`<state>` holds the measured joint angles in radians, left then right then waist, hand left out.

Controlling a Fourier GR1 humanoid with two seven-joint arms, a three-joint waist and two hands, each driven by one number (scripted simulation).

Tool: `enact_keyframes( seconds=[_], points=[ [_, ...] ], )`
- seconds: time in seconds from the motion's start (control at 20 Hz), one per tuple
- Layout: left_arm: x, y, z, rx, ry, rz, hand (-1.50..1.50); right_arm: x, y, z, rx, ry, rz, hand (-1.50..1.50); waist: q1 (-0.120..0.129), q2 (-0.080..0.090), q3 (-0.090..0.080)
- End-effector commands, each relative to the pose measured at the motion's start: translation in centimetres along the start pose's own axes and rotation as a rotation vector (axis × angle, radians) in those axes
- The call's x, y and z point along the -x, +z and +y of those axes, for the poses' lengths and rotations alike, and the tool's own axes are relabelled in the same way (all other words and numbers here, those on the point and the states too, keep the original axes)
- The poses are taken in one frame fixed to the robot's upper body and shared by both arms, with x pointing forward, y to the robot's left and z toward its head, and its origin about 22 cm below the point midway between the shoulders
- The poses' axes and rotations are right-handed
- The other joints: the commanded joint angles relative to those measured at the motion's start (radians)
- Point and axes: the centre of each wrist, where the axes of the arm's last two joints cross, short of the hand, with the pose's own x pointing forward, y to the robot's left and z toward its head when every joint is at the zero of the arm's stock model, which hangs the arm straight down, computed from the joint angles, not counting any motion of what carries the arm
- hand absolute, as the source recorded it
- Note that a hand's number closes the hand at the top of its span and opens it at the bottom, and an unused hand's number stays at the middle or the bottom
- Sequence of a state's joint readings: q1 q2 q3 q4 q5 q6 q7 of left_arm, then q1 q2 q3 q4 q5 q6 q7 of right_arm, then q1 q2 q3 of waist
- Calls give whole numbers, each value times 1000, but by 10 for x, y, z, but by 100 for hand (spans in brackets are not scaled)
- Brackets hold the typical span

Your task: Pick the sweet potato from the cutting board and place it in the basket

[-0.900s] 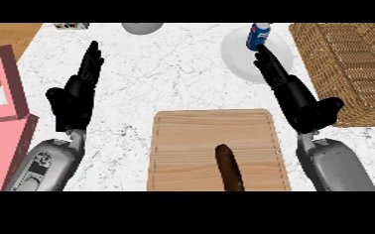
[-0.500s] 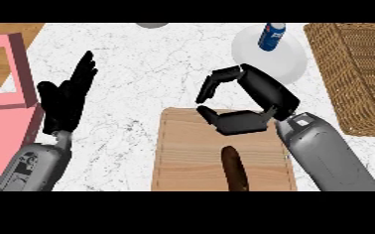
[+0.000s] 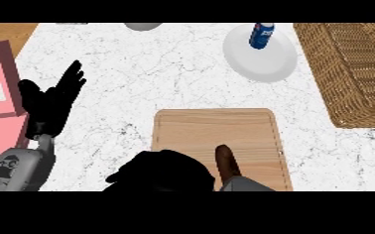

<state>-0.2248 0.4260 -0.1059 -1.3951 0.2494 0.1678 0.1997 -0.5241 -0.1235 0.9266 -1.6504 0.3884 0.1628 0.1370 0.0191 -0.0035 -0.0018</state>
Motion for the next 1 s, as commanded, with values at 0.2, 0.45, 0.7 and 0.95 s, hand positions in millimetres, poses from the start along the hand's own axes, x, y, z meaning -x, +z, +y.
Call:
enact_keyframes(
  seconds=[0.2, 0.45, 0.7, 0.95],
  points=[
    [18, 0, 10, 6, 1, 33, 0, -57, -36, 13, -127, 279, 316, -150, -12, -5, -3],
    [10, 1, 11, 4, 21, 23, 0, -70, -61, -20, -77, 697, 546, -150, -12, -17, -3],
    [17, -1, 16, 5, 8, 29, 0, -103, -73, -76, -139, 737, 657, -150, -2, -8, -3],
    [-2, 1, 21, -9, 25, 12, 0, -83, -82, -94, -364, 652, 747, -150, -16, -15, -1]
  ],
)
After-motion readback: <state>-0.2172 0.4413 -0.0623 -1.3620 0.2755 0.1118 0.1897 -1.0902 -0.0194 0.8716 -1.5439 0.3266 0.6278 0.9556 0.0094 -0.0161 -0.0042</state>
